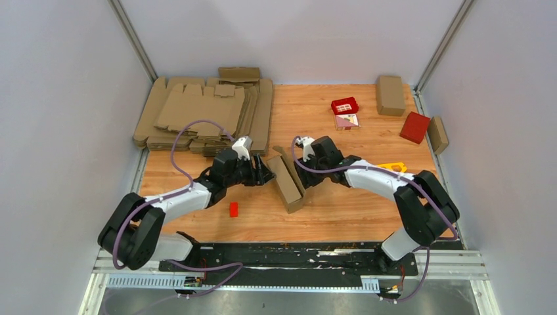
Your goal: Fold the paper box
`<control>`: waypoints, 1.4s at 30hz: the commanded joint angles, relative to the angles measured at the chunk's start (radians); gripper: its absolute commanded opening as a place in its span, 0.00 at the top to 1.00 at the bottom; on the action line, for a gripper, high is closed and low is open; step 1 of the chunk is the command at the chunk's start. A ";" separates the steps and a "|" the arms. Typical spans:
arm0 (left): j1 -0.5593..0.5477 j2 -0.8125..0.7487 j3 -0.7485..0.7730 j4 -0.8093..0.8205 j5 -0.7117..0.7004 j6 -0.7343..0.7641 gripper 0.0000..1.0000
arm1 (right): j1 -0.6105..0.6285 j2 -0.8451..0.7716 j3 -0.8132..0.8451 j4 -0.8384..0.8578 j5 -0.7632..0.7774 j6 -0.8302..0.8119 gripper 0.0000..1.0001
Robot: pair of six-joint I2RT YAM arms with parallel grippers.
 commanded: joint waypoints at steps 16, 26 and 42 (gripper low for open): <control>0.005 0.099 0.068 -0.073 0.004 0.094 0.47 | -0.176 -0.154 -0.058 0.238 -0.300 0.254 0.44; 0.005 0.133 0.084 -0.064 0.020 0.093 0.47 | -0.175 -0.087 -0.073 0.305 -0.427 0.282 0.37; 0.000 0.144 0.074 -0.025 0.039 0.058 0.50 | -0.146 -0.066 -0.021 0.235 -0.476 0.228 0.08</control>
